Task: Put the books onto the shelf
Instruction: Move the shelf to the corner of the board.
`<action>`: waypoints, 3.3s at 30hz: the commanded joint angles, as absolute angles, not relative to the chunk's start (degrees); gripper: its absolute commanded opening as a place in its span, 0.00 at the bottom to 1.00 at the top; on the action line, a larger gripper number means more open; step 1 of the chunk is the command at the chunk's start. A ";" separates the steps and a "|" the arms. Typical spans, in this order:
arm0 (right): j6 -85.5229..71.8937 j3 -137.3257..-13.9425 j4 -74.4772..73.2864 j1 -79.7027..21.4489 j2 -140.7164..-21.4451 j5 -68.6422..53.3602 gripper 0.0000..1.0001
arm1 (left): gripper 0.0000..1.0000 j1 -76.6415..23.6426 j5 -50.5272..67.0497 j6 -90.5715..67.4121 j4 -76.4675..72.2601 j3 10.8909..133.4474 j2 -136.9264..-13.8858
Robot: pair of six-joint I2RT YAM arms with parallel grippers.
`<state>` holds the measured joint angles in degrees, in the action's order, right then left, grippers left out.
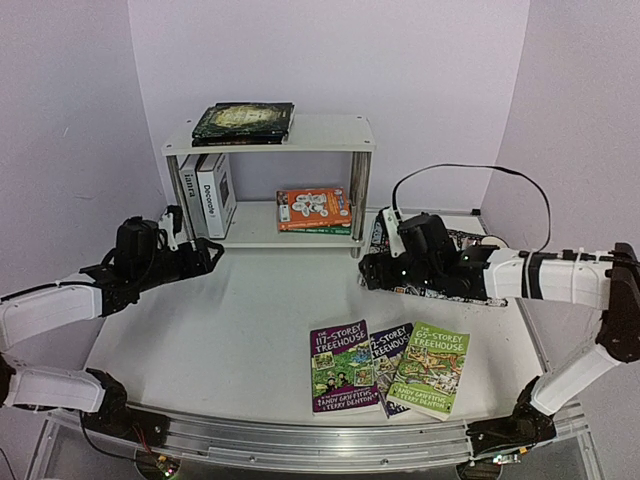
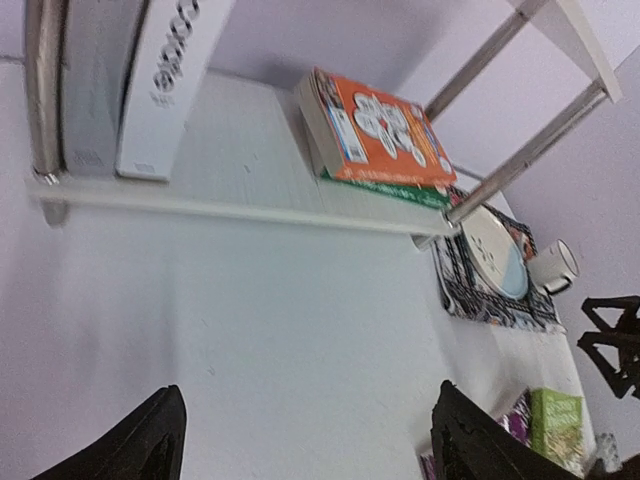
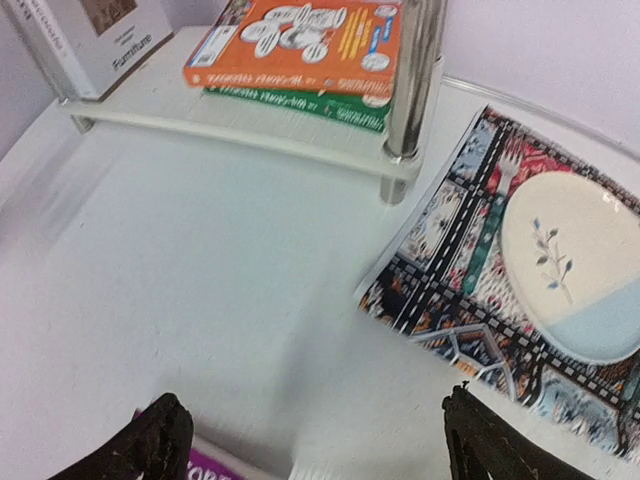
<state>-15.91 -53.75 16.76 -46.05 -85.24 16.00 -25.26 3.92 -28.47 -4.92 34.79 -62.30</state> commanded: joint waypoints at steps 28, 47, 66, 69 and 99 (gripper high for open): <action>-3.03 -85.20 37.06 -33.49 -112.23 8.75 0.70 | 0.75 5.67 32.73 -16.07 -43.86 48.28 -81.75; -1.10 -88.52 40.76 -33.49 -115.13 9.62 0.73 | 0.96 8.04 42.04 -9.74 -45.85 62.38 -94.83; -0.79 -89.58 40.73 -33.49 -114.93 8.29 0.61 | 0.63 8.08 45.73 -10.22 -45.91 70.31 -101.49; -0.63 -89.73 40.74 -33.49 -114.56 8.18 0.56 | 0.59 8.03 46.54 -10.36 -45.89 71.18 -102.03; -1.56 -83.73 41.37 -33.49 -107.85 5.70 0.23 | 0.12 8.01 47.77 -11.30 -45.84 67.47 -95.71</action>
<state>-1.56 -84.81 38.97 -32.47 -113.71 8.44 8.03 46.43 -9.31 -43.53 68.29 -101.05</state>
